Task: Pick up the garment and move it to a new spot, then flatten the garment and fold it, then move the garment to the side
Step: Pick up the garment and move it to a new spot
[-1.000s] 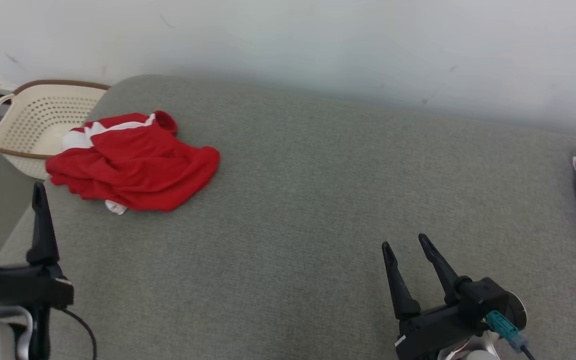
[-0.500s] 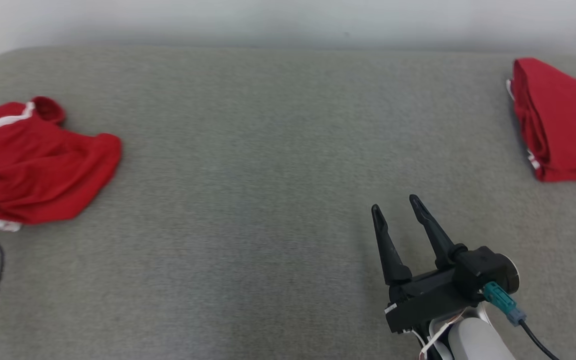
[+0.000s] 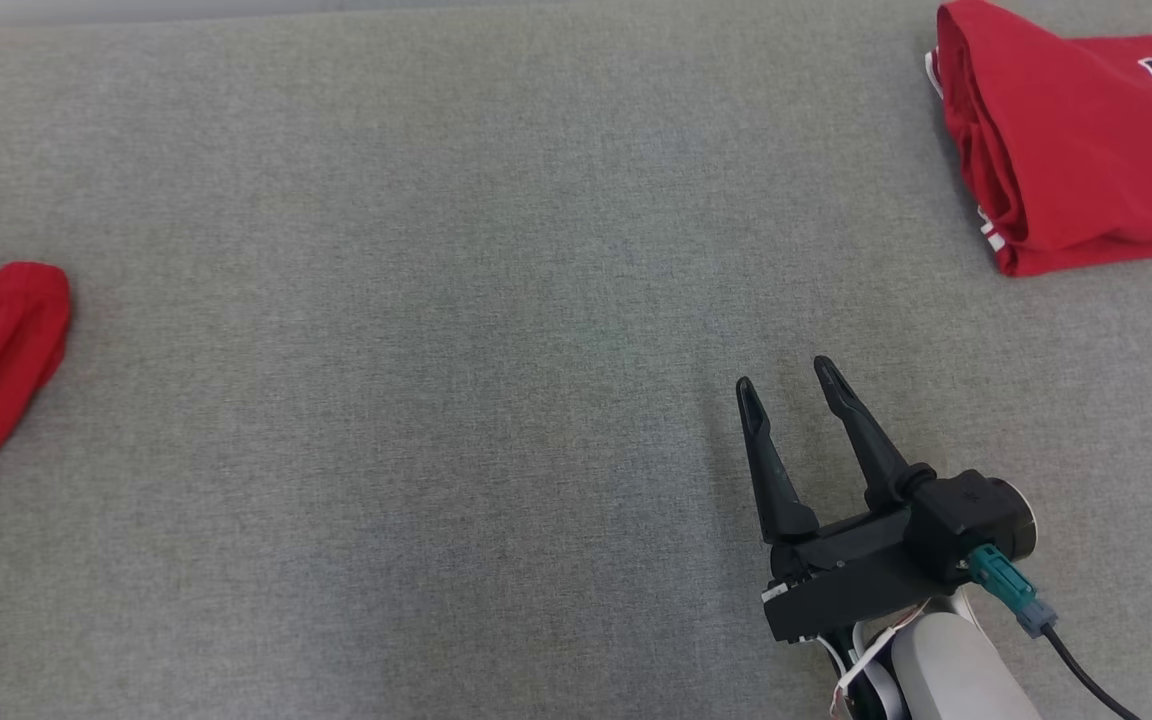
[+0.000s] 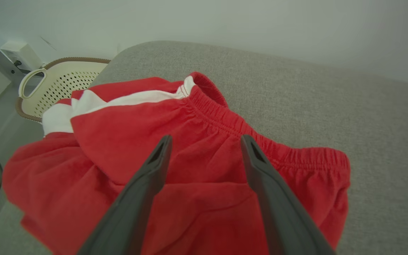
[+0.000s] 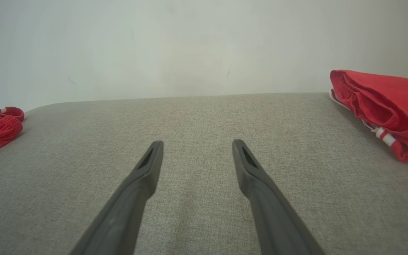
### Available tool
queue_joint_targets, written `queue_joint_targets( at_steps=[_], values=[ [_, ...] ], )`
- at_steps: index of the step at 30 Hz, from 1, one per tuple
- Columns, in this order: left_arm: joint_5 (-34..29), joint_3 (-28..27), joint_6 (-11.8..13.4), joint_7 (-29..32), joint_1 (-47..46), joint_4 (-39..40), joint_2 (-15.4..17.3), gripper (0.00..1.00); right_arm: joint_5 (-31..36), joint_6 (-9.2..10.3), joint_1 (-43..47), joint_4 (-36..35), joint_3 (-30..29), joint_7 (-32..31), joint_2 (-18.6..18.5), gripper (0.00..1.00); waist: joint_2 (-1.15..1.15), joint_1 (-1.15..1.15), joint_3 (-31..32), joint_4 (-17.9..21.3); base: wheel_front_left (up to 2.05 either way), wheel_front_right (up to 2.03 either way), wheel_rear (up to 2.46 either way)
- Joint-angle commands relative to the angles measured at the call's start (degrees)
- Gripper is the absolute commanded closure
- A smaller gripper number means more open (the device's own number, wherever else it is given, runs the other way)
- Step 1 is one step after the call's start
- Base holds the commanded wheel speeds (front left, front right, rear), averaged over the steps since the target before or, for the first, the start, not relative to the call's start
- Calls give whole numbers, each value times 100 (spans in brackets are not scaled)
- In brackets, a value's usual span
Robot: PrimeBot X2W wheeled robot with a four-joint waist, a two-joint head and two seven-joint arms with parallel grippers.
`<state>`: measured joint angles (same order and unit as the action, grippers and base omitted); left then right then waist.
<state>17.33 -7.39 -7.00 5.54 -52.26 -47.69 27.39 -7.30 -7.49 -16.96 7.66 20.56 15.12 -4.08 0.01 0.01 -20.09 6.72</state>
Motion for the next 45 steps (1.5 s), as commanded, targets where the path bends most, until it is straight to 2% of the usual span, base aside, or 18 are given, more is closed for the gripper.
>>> queue_joint_targets(
  at_steps=[1,10,14,15,16,20,26,32,39,40,45],
  values=[
    [-39,37,-19,54,-69,-61,98,0,16,-1,-30,-32,6,6,10,0,-1,-1,-83,80,0,0,0],
    [172,510,-34,1243,-149,-829,213,0,58,-1,-46,2,26,6,-2,0,-1,-1,-77,63,0,0,0],
    [211,631,-35,1367,-169,-898,242,0,47,-1,-59,14,62,7,-4,0,-1,-1,-75,73,0,0,0],
    [236,662,-36,1359,-166,-896,243,74,41,-2,-64,20,67,7,-3,0,-1,-1,-74,76,0,0,0],
    [241,714,-36,1318,-155,-865,247,100,30,-1,-70,26,71,7,-6,0,-1,-1,-69,80,0,0,0],
    [257,901,-37,828,-82,-631,352,100,5,-1,-47,46,60,7,-2,0,-1,-1,-3,65,0,0,0],
    [422,1084,-37,-198,19,-242,265,100,-55,-1,36,87,58,7,13,0,-1,-1,259,-23,0,0,0],
    [357,1417,-38,-846,310,383,157,100,-86,-2,176,123,-9,7,28,0,-1,-1,580,-159,0,0,0],
    [292,1835,53,-878,831,1756,-286,100,-87,-1,336,152,-69,7,40,0,-1,-1,848,-314,0,0,0],
    [292,1835,53,-878,831,1756,-286,100,-87,-1,336,152,-69,7,40,0,-1,-1,848,-314,0,0,0],
    [313,2089,235,-650,1196,2845,-710,100,-106,-1,359,136,-68,7,53,0,-1,-1,921,-286,0,0,0]
  ],
)
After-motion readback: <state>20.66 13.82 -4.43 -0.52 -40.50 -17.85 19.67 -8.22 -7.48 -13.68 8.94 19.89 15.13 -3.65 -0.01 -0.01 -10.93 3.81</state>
